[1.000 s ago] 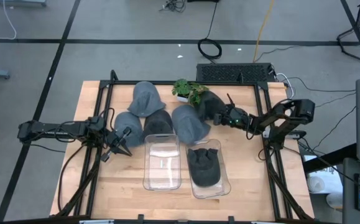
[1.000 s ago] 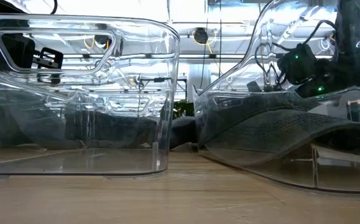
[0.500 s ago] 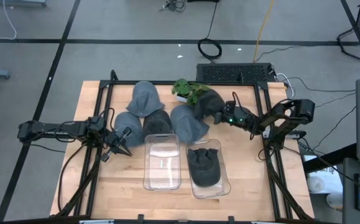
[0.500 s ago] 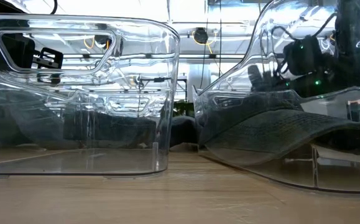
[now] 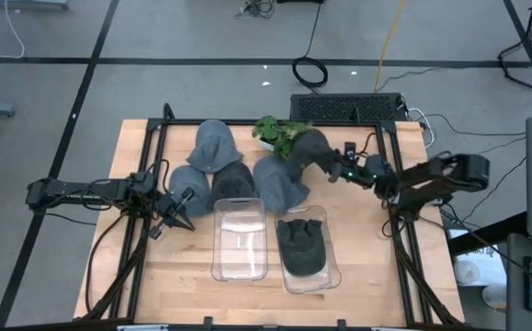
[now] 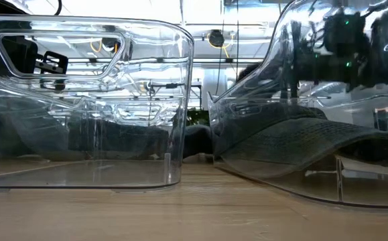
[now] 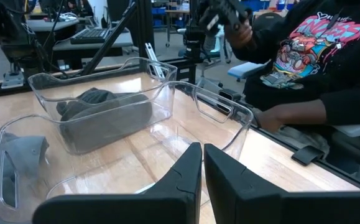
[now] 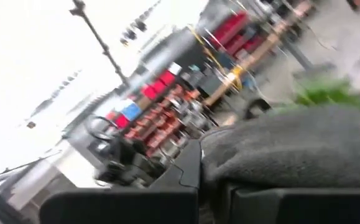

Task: Pick & Place hat
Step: Put the right black cap into the right transparent bin

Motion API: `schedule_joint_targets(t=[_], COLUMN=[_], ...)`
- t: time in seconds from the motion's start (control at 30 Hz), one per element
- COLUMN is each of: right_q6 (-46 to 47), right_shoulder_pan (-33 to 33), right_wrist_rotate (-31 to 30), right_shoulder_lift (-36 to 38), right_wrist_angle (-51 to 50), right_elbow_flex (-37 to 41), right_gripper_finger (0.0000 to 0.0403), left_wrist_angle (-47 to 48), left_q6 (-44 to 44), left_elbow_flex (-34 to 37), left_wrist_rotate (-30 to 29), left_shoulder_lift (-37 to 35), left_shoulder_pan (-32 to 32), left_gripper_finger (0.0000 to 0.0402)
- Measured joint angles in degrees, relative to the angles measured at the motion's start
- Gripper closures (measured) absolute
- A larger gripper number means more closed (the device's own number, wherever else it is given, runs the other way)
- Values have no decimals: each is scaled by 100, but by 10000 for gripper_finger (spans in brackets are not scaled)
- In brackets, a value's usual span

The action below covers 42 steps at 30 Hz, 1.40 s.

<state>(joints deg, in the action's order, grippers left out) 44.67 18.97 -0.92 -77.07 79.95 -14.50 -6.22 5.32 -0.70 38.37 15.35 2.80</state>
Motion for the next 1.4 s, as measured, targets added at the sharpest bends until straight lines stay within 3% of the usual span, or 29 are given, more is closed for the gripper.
schedule_joint_targets(t=[0.17,0.3,0.43,0.57,0.7,0.83,1.17,1.4], right_q6=[-436,-522,-446,-955,-1667,-2096,-2021,-2572], right_shoulder_pan=[10,49,209,218,202,80,-228,-741], right_wrist_rotate=[653,898,1691,1974,2071,2074,3101,4364], right_shoulder_lift=[844,1594,2307,2690,2716,2594,1908,1247], right_wrist_angle=[-205,-942,-2665,-5002,-7202,-8412,-9377,-10183], right_elbow_flex=[-2,-24,-499,-1430,-2578,-3481,-4862,-5411], right_gripper_finger=[403,403,403,403,403,403,403,403], left_wrist_angle=[-1,0,-1,0,0,0,-1,0], left_q6=[0,0,0,0,0,0,0,0], left_elbow_flex=[-1,-1,-1,-1,0,0,0,-1], left_wrist_rotate=[0,1,1,2,1,1,1,0], left_shoulder_lift=[1,0,2,0,1,1,1,0], left_shoulder_pan=[-1,-1,0,-1,0,0,0,1], left_gripper_finger=[376,376,376,376,376,376,376,376])
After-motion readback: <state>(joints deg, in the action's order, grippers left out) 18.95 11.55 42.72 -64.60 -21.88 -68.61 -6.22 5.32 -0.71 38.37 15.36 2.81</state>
